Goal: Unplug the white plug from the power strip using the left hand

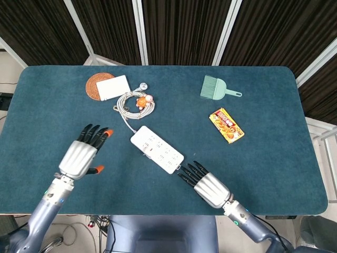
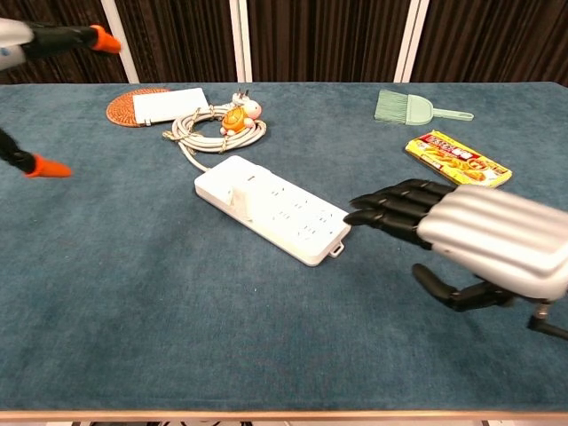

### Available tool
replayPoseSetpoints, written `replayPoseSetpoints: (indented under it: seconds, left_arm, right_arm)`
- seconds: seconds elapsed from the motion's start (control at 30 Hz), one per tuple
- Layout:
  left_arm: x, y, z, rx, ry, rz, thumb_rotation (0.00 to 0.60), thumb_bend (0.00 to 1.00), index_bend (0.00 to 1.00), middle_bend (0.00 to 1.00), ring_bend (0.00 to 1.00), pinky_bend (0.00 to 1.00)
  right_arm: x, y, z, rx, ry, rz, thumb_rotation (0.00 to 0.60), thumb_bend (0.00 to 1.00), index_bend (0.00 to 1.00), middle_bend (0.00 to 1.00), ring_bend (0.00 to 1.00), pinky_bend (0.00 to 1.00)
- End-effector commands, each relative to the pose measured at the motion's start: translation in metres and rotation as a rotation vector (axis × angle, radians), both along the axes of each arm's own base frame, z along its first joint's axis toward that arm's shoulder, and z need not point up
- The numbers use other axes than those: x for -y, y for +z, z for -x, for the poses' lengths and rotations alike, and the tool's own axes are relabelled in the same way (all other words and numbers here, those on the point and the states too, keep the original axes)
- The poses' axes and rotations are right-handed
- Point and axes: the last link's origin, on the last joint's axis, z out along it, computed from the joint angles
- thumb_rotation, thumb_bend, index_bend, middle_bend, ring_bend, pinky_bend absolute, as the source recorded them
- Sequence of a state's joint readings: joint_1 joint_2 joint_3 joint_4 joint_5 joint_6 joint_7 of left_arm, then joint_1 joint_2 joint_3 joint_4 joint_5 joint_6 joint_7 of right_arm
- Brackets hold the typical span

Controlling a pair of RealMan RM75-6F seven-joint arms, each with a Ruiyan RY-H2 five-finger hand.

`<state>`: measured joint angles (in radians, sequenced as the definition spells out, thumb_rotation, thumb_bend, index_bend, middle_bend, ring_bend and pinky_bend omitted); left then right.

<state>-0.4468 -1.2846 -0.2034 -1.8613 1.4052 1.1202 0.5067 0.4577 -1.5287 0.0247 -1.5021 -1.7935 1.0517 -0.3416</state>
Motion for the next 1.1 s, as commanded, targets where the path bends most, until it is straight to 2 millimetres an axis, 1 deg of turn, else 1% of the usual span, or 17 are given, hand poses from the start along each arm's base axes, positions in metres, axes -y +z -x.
replayPoseSetpoints:
  seconds: [0.03,0.27,0.57,0.83,1.1]
  left_arm:
    - [-0.011,-0.013,-0.015,-0.002,-0.012,0.024,0.600,0.02,0.07,0.08,0.00,0.00]
    - [-0.020,-0.034,-0.029,-0.020,-0.023,0.068,0.600,0.02,0.08,0.09,0.00,0.00]
    - [-0.028,-0.055,-0.040,-0.049,-0.036,0.096,0.600,0.02,0.09,0.09,0.00,0.00]
    - [-0.037,-0.071,-0.052,-0.070,-0.065,0.119,0.600,0.03,0.10,0.10,0.00,0.00]
    - [-0.039,-0.084,-0.057,-0.091,-0.080,0.146,0.600,0.03,0.12,0.11,0.00,0.00]
  right_arm:
    - [0.009,-0.013,-0.006,-0.010,-0.003,-0.004,0.600,0.77,0.02,0.05,0.05,0.11]
    - [0.022,-0.035,-0.016,-0.028,-0.005,-0.026,0.600,0.78,0.02,0.05,0.05,0.11]
    - [0.033,-0.054,-0.026,-0.025,-0.014,-0.039,0.600,0.78,0.03,0.05,0.05,0.11]
    - [0.039,-0.064,-0.024,-0.041,-0.028,-0.042,0.600,0.78,0.03,0.05,0.05,0.11]
    - [0.040,-0.068,-0.017,-0.062,-0.049,-0.053,0.600,0.78,0.04,0.05,0.05,0.11]
